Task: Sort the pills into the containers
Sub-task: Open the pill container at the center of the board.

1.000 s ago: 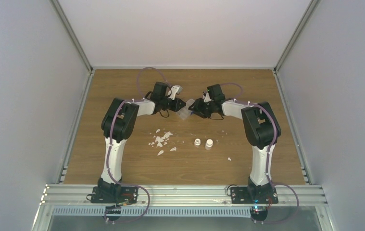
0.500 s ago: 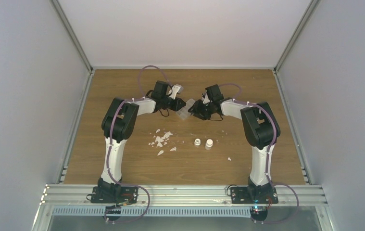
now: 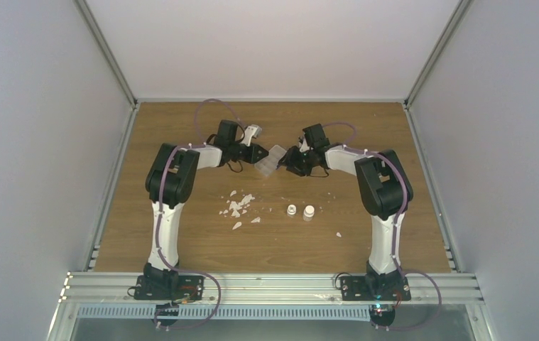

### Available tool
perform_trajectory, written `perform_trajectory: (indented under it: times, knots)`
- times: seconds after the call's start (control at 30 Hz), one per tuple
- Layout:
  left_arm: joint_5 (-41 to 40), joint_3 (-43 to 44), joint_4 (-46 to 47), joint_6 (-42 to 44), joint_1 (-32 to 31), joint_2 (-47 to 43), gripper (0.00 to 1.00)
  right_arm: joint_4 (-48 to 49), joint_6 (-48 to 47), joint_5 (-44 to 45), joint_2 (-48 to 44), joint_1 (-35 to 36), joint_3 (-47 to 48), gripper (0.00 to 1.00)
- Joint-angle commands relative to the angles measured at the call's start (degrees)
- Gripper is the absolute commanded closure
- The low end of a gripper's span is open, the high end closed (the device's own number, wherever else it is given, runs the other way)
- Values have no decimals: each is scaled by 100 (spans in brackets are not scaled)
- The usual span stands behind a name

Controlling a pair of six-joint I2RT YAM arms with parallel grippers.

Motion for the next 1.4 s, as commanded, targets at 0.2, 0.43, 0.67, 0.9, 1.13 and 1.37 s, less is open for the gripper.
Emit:
perform_trajectory:
  times: [0.2,0.43,0.67,0.9,1.13,1.37]
  knots:
    - [885,-694,455,-538,377,413,61,159,15,-58,283,50,206,0]
    - [1672,-1053,1718,-1401,387,449,62,472,119,-384,369,53,127,0]
    - [2062,-1498,3221,-2488,379,341,63,1061,207,-901,373,52,-123,0]
    - [2030,-1661,4031,-3134,354,238,64,1516,188,-1147,199,55,-537,0]
    - [1796,-1564,3606,-2861,146,-64,65,1870,193,-1280,111,16,-724,0]
    - [1109,-1213,2443,-2096,-291,-350,64,2185,126,-1334,-302,-144,-1066,0]
